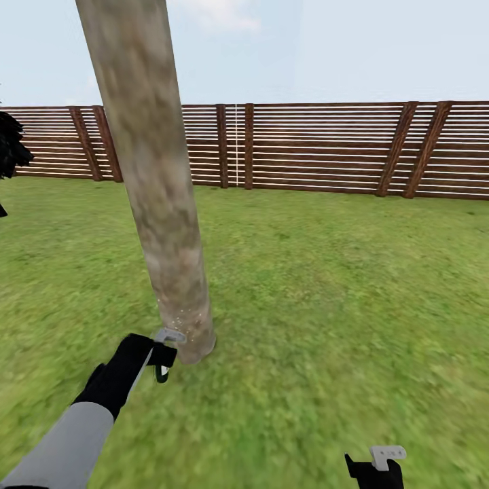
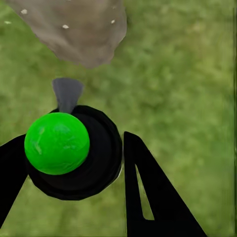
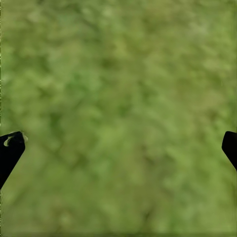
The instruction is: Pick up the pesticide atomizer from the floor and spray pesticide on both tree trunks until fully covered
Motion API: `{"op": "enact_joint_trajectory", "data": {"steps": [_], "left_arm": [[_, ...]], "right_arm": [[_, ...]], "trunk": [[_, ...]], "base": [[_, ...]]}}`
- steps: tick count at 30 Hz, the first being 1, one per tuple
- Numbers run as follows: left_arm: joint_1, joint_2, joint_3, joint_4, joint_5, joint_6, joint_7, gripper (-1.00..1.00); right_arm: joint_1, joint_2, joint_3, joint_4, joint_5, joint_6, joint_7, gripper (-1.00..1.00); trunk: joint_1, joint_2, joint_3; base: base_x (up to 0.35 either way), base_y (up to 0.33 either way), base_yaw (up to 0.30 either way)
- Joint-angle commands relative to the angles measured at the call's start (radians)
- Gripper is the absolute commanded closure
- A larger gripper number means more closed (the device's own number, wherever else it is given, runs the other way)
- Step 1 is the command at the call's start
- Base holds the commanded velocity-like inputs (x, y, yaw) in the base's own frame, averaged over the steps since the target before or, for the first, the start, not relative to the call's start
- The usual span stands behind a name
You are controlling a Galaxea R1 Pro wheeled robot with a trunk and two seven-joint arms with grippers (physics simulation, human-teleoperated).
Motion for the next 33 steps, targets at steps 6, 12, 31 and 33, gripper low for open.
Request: {"op": "enact_joint_trajectory", "data": {"steps": [6, 12, 31, 33], "left_arm": [[-0.01, 0.038, 0.023, -0.006, -0.006, 0.002, -0.001, 1.0], [-0.049, 0.116, 0.056, -0.01, -0.006, 0.079, -0.006, 1.0], [-0.141, 0.134, 0.035, -0.122, -0.007, 0.215, -0.007, 1.0], [-0.139, 0.091, -0.046, -0.128, -0.003, 0.222, -0.007, 1.0]], "right_arm": [[0.0, 0.0, 0.0, 0.0, 0.0, 0.0, 0.0, -1.0], [0.0, -0.001, 0.0, 0.0, 0.0, 0.0, 0.0, -1.0], [0.0, 0.0, 0.0, 0.0, 0.0, 0.0, 0.0, -1.0], [0.0, -0.001, 0.0, 0.0, 0.0, 0.0, 0.0, -1.0]], "trunk": [[0.0, 0.0, 0.0], [0.0, 0.0, 0.0], [0.0, 0.0, 0.0], [0.0, 0.0, 0.0]], "base": [[0.0, 0.0, 0.0], [0.0, 0.0, 0.0], [0.0, 0.0, 0.0], [0.0, 0.0, 0.0]]}}
